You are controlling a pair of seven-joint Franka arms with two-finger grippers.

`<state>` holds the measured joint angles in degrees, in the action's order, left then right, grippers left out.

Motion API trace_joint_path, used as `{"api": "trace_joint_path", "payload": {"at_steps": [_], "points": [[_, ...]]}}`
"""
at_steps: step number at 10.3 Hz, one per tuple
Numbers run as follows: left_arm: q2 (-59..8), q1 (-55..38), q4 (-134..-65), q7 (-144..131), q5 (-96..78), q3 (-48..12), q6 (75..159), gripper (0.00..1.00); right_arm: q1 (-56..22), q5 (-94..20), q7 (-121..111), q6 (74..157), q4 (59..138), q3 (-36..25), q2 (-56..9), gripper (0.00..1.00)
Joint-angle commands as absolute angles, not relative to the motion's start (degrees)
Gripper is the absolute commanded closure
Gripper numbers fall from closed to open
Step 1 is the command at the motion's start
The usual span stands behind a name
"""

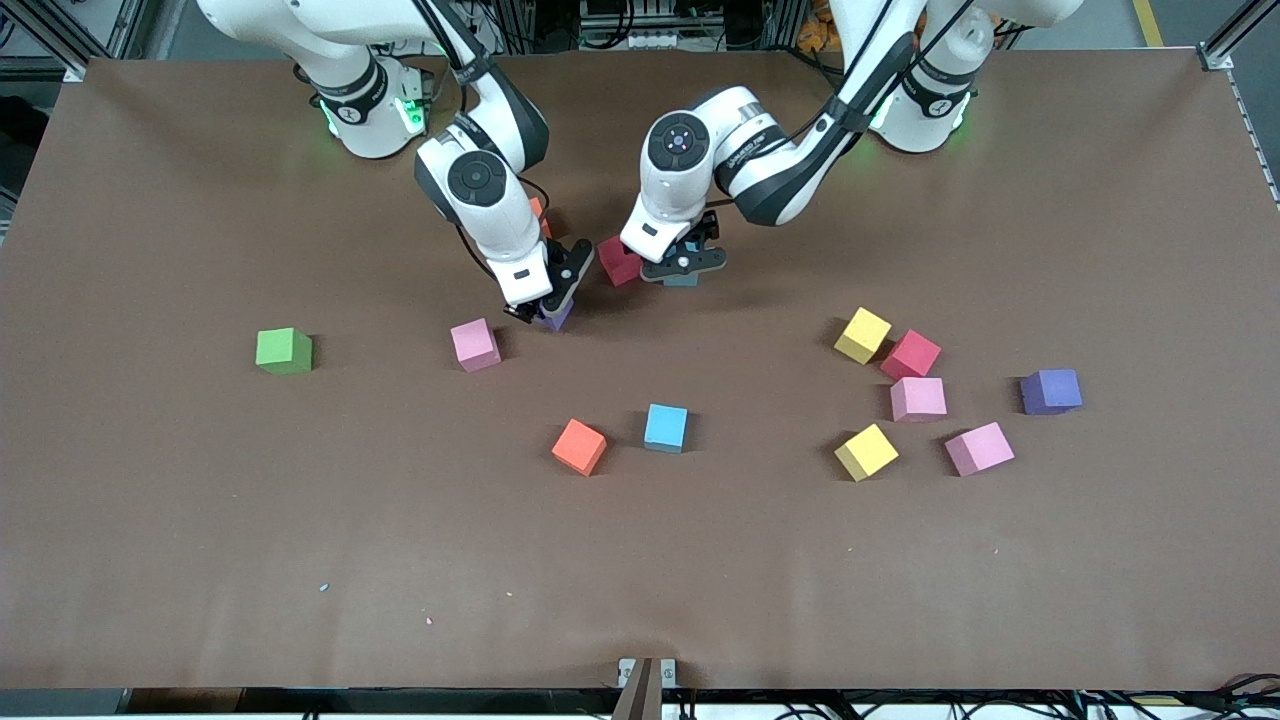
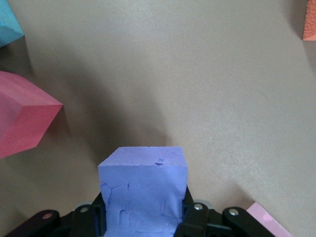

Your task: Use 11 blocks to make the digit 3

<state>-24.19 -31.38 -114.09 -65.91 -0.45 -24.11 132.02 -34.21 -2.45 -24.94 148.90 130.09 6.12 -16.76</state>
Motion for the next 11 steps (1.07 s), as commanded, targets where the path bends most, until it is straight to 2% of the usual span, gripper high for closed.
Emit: {"api": "trace_joint_path", "payload": {"at_steps": [1,5,9,11], "points": [[-26.09,-31.99,-111.98,-70.03,-2.64,-24.43,132.62,0.00,-33.49,-3.08,-26.02,147.57,129.81,6.50,-15.91,1.00],[-29.35,-33.49,-110.83,-78.73,-2.64,-24.43,140.00,0.00,-28.76,-3.08,-32.24,146.08,129.90,6.50,-15.82,1.00],[-35.41,-35.24,-104.87,-87.00,-1.94,-24.26,140.54,0.00,-27.95,-3.08,-33.13,144.59,129.90,6.42,-15.82,1.00],[-36.12,-36.03,-104.59,-86.93,-1.76,-24.08,140.54,0.00,-26.81,-3.08,-33.13,143.97,129.90,6.42,-16.17,1.00]]}}
